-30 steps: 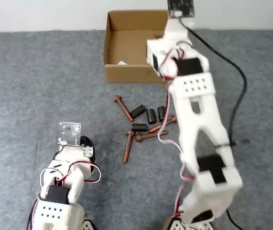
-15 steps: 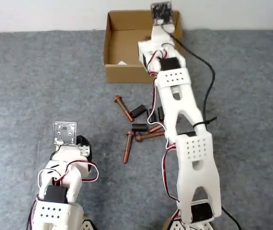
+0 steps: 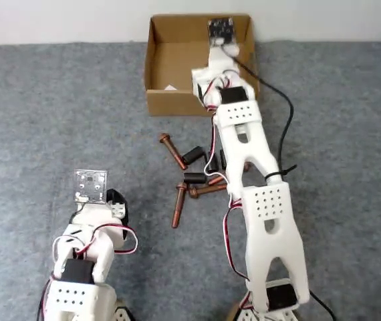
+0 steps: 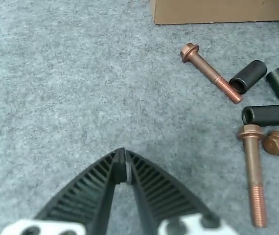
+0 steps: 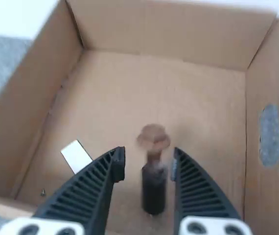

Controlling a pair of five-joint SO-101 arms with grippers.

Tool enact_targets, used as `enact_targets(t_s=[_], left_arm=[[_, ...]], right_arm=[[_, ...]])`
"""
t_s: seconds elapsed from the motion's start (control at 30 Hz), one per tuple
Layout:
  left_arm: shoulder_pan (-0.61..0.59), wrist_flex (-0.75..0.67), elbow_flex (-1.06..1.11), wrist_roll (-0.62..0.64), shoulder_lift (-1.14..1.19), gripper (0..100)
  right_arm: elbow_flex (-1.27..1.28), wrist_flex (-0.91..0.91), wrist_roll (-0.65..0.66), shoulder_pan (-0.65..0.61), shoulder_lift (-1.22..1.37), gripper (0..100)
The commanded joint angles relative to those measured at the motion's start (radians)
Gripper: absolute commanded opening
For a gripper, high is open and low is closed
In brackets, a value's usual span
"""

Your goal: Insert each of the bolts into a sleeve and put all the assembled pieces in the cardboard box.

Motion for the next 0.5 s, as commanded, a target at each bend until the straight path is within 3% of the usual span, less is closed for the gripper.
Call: enact_targets(t_s=[0.0, 0.13, 0.47], left_arm=[[-0.005, -0.032, -0.005, 0.0, -0.002, 0], [-0.005, -0.031, -0.005, 0.0, 0.0, 0], [-0.005, -0.029, -0.005, 0.0, 0.0, 0]], right_arm=[[-0.058, 0.002, 0.035, 0.004, -0.027, 15.4], [-0.094, 0.033, 0.04, 0.004, -0.033, 14.8], [-0.348, 0.378, 0.038, -0.007, -0.039, 0.8]])
